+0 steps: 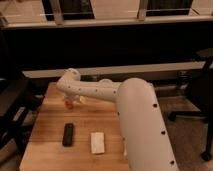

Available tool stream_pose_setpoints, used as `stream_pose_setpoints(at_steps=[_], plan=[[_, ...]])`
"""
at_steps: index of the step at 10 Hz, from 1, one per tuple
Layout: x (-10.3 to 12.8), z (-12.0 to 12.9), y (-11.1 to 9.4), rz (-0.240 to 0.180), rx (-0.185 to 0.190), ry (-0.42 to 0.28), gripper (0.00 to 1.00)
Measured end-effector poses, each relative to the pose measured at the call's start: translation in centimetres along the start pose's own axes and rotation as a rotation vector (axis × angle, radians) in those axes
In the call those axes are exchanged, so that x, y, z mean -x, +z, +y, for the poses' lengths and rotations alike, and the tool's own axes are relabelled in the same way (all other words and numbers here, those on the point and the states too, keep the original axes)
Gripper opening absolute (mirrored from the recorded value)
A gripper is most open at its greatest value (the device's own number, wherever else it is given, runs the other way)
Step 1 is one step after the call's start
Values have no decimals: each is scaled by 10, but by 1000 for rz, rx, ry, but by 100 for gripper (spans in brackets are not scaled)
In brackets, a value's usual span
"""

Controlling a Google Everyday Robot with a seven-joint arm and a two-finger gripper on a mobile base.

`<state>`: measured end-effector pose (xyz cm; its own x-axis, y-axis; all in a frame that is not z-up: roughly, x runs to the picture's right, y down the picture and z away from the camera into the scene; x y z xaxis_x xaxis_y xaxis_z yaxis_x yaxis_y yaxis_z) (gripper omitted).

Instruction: Place the pepper in the ceramic bowl

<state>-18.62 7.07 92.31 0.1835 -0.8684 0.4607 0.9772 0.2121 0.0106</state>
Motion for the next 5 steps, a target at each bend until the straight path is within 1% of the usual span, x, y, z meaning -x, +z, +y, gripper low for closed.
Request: stream_pose_setpoints(at_steps=[5], plan=[[0, -3, 4, -3, -2, -5, 80]])
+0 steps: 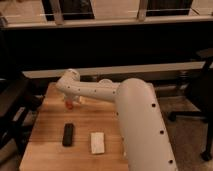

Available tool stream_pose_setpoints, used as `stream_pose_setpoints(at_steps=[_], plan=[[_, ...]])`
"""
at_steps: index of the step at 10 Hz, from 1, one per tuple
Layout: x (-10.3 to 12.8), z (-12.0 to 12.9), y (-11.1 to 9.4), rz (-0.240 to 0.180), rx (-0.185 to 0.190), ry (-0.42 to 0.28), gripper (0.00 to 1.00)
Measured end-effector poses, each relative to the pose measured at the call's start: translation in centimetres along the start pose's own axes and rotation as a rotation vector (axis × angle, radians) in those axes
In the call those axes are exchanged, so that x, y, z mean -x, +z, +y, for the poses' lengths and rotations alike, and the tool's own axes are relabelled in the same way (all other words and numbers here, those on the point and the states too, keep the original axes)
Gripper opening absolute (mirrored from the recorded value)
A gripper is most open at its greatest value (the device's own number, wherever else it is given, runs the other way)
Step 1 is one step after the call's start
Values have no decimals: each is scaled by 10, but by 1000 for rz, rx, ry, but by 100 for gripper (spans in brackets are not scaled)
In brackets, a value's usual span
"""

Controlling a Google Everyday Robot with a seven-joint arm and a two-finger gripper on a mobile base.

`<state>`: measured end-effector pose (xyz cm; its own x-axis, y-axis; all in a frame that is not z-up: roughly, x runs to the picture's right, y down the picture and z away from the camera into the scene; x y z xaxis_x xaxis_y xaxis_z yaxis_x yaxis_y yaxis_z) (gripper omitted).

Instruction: Place the pepper in the ceramic bowl

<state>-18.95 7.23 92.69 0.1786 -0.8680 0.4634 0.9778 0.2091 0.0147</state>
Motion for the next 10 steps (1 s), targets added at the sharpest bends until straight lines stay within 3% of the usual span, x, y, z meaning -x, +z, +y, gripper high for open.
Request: stream_pose_setpoints(at_steps=[10], plan=[[-1, -4, 7, -4, -11, 5, 80]])
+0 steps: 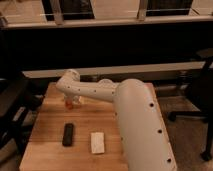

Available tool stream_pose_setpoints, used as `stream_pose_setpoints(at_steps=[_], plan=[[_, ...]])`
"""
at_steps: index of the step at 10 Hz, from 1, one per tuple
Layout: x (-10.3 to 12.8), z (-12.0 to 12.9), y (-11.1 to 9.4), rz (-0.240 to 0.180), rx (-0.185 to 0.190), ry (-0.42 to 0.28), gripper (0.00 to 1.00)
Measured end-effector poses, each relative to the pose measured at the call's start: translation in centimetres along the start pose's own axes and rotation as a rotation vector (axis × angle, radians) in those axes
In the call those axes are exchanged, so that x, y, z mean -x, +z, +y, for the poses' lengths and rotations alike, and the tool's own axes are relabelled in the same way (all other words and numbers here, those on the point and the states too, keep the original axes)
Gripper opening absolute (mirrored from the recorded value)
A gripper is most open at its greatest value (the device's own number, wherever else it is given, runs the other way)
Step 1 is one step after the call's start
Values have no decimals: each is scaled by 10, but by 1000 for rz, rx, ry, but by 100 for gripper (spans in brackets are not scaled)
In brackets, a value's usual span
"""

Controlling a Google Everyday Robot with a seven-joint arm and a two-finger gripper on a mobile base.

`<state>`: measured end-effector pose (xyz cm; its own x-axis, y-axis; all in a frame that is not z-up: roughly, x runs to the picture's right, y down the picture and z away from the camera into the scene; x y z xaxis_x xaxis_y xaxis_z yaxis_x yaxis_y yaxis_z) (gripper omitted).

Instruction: Place the pepper in the ceramic bowl

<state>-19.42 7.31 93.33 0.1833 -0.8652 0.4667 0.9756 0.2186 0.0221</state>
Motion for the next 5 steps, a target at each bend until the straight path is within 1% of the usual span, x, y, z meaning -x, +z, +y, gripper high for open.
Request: stream_pose_setpoints(at_steps=[5], plan=[[-1, -2, 2, 3, -7, 6, 80]])
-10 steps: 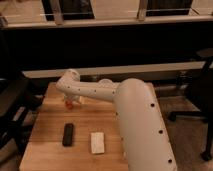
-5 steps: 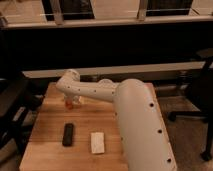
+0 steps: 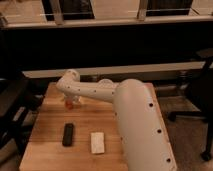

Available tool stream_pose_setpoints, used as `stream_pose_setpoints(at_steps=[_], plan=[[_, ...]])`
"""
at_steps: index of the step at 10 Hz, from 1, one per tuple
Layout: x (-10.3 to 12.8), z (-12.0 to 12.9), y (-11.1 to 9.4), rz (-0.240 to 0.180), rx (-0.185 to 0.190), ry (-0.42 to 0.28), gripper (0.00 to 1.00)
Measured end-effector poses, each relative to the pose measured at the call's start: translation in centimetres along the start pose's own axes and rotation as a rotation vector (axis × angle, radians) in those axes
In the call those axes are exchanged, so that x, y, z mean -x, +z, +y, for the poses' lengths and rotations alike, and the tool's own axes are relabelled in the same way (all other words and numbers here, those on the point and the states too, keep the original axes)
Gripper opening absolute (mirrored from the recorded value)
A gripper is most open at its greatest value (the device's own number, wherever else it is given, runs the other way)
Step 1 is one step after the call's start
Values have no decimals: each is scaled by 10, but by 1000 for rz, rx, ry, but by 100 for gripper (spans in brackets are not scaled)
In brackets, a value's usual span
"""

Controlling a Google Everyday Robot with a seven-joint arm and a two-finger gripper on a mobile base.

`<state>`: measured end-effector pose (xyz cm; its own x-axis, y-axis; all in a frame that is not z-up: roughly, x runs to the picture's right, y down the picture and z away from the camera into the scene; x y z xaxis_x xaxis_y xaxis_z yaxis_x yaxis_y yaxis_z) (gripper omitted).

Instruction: Place the pepper in the ceramic bowl

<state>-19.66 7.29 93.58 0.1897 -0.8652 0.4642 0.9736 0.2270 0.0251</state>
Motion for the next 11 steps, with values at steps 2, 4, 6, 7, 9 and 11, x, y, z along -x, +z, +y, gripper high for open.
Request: stream_pose_setpoints(at_steps=[2, 4, 6, 7, 9, 11], plan=[[0, -1, 1, 1, -2, 2, 80], [-1, -2, 1, 3, -3, 4, 80], [-2, -2, 2, 4, -5, 7, 80], [-2, -3, 2, 4, -5, 7, 80], [-2, -4, 3, 6, -6, 11, 67], [-3, -5, 4, 9, -7, 13, 63]])
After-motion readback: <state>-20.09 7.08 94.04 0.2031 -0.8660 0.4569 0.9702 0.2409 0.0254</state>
